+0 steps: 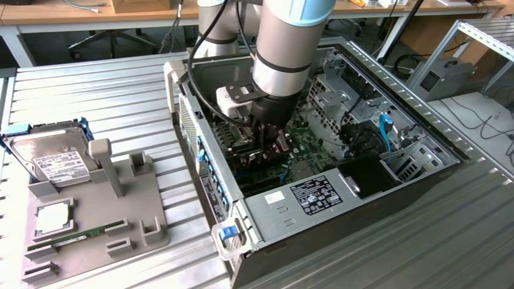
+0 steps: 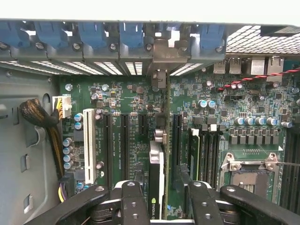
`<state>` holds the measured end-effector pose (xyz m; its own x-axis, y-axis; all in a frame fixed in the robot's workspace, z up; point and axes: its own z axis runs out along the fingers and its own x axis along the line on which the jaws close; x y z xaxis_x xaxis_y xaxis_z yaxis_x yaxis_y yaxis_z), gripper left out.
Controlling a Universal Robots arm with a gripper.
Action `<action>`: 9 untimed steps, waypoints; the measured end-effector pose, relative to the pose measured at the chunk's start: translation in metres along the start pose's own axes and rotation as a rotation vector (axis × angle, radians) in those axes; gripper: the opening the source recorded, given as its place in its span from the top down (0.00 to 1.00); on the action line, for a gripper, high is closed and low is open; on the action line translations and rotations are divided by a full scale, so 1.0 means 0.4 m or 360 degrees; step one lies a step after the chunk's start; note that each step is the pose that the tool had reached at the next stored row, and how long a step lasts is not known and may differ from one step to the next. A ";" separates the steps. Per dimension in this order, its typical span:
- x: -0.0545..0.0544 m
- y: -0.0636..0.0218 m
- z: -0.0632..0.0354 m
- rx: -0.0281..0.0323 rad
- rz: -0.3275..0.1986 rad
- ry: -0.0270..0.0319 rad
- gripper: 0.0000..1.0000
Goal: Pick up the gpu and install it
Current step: 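Insert the gpu into the slot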
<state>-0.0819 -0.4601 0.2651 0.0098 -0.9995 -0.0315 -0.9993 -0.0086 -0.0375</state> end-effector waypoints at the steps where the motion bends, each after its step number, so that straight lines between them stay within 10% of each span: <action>1: 0.000 0.000 0.000 0.00001 0.0000 -0.00002 0.60; 9: 0.000 0.000 0.000 0.00001 0.0000 -0.00002 0.60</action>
<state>-0.0819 -0.4601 0.2650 0.0098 -0.9995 -0.0316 -0.9993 -0.0086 -0.0375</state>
